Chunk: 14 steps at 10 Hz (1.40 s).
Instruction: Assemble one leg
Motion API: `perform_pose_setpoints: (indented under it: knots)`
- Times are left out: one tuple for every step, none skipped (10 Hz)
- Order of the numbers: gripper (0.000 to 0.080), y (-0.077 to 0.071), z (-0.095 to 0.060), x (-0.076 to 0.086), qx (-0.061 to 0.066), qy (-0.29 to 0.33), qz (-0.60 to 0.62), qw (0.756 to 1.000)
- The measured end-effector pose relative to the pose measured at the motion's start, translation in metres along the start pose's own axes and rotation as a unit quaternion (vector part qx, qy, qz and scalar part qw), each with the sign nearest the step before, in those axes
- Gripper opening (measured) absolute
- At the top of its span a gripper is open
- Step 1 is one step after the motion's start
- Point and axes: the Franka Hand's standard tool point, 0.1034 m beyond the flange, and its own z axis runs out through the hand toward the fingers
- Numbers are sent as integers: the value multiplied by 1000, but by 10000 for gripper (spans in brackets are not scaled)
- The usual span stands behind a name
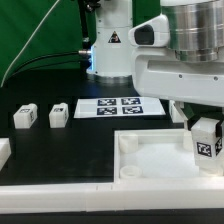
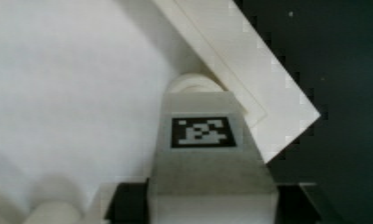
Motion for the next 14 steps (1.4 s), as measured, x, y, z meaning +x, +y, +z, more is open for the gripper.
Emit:
perform_pose_setpoints:
  knots:
    - [294, 0, 0, -1, -2, 0, 79, 997]
    - [294, 0, 0, -1, -3, 1, 114, 994]
    - [294, 1, 0, -1, -3, 0, 170, 985]
    - [294, 1, 0, -1, -3, 0, 196, 981]
    - [294, 1, 1, -2, -2, -3, 259, 966]
    - [294, 0, 1, -3, -3, -4, 314, 949]
    - [294, 0, 1, -3, -3, -4, 354, 935]
    - [294, 0, 1, -3, -3, -4, 379, 925]
    - [294, -2, 1, -5, 0, -10, 440, 898]
    - [294, -3, 1, -6, 2, -13, 480, 877]
    - [294, -3, 2, -6, 2, -14, 478, 878]
    - [450, -3, 2, -7, 2, -14, 471, 882]
    - [574, -4, 3, -7, 1, -14, 469, 883]
    - [574, -4, 3, -8, 1, -14, 460, 888]
